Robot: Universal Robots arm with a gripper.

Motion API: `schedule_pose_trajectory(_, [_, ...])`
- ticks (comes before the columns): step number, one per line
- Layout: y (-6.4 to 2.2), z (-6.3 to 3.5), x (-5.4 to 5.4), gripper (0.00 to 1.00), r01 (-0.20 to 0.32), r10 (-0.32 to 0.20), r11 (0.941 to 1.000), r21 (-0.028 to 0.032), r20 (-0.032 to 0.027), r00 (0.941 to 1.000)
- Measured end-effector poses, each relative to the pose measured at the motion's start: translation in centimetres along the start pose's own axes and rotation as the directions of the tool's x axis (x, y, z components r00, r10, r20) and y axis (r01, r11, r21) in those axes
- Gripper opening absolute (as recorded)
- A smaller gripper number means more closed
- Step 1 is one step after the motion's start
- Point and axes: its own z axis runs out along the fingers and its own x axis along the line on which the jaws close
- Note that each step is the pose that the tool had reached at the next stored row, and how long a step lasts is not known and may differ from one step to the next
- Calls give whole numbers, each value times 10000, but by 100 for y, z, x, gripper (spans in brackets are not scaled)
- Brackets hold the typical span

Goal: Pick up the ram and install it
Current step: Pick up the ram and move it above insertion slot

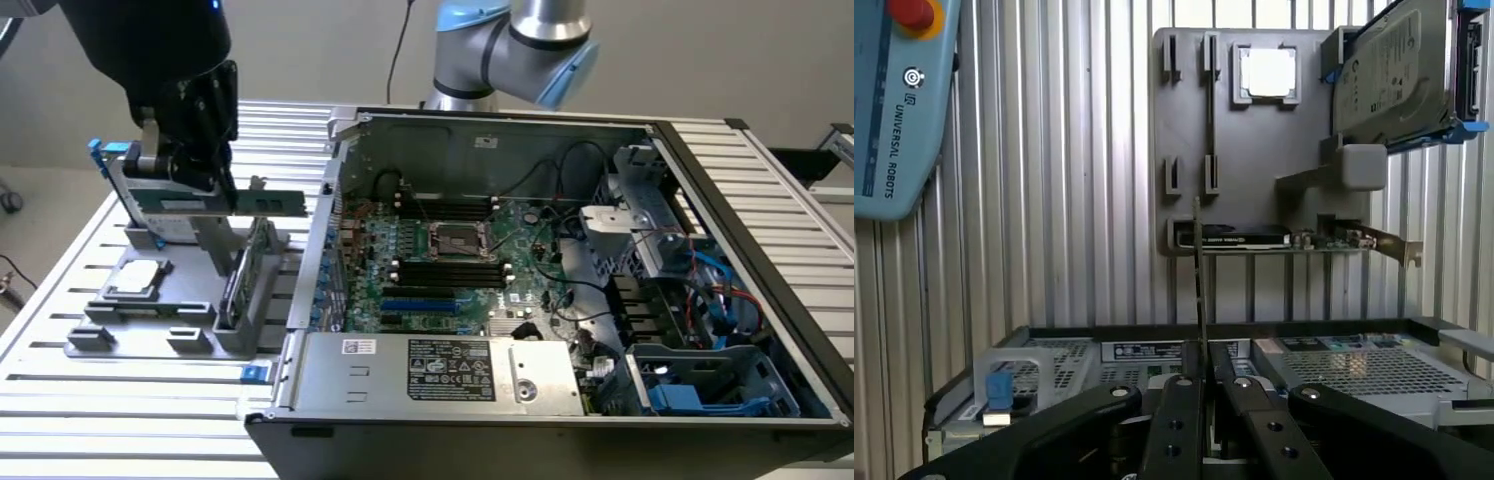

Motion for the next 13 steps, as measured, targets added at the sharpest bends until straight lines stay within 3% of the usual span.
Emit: schedule_pose_trajectory(13, [-589, -23, -69, 14, -1, 1, 10000, 0, 0, 10000])
